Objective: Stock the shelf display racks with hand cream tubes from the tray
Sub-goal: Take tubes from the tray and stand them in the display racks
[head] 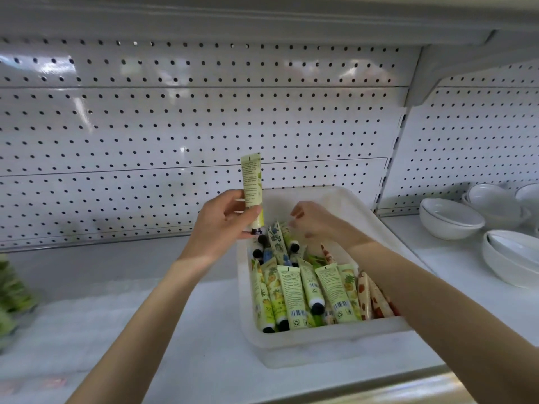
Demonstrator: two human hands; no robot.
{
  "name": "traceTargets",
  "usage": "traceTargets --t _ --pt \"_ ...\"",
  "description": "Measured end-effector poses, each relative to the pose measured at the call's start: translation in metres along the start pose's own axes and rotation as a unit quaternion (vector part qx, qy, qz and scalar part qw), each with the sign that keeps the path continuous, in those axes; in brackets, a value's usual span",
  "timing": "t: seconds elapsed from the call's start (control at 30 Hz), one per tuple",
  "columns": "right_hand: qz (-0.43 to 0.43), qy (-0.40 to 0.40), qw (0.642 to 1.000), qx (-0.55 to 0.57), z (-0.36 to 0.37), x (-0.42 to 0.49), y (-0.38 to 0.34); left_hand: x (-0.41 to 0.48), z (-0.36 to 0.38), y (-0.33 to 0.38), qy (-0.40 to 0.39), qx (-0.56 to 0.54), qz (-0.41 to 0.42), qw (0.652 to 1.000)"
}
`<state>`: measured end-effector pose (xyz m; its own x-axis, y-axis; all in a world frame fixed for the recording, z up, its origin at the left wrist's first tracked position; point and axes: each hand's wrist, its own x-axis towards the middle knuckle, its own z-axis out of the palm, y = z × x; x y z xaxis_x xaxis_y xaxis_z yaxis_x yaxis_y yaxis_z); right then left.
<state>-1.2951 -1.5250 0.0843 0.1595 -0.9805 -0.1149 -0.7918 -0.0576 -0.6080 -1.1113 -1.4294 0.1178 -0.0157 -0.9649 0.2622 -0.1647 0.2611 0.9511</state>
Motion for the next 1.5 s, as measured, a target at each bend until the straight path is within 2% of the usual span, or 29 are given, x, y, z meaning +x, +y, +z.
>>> traceTargets --t 0.13,0.33,0.47,0.63,0.77,0.93,1.1,1.23,1.5 --pt "0.043 -0.067 0.997 0.020 0.009 -0.003 0.005 -0.002 -0.007 -0.004 0.003 -0.024 -0.021 0.999" --pt "0.037 -0.081 0.994 0.069 0.007 -0.006 0.007 -0.006 -0.012 -0.009 0.002 -0.006 -0.007 1.000" --pt "0.053 -0.083 0.985 0.144 -0.001 -0.007 0.003 -0.011 -0.019 -0.008 -0.008 -0.021 -0.010 1.000" --pt "0.005 -0.057 0.982 0.178 -0.017 -0.019 -0.016 -0.014 -0.031 -0.005 -0.002 -0.042 -0.027 0.999" --pt "-0.031 -0.033 0.967 0.251 -0.030 -0.042 -0.042 -0.014 -0.042 -0.003 -0.008 -0.051 -0.013 0.999" --pt "-0.087 -0.011 0.956 0.280 -0.021 -0.086 -0.069 -0.017 -0.049 0.000 0.004 -0.091 -0.012 0.996" --pt "-0.102 0.038 0.948 0.300 0.001 -0.123 -0.079 -0.037 -0.051 0.000 -0.017 -0.094 -0.004 0.995" --pt "-0.109 0.066 0.935 0.331 0.012 -0.148 -0.084 -0.067 -0.056 0.008 0.008 -0.099 -0.001 0.995" --pt "-0.157 0.021 0.919 0.362 0.035 -0.211 -0.095 -0.152 -0.077 0.030 0.039 -0.087 -0.003 0.995"
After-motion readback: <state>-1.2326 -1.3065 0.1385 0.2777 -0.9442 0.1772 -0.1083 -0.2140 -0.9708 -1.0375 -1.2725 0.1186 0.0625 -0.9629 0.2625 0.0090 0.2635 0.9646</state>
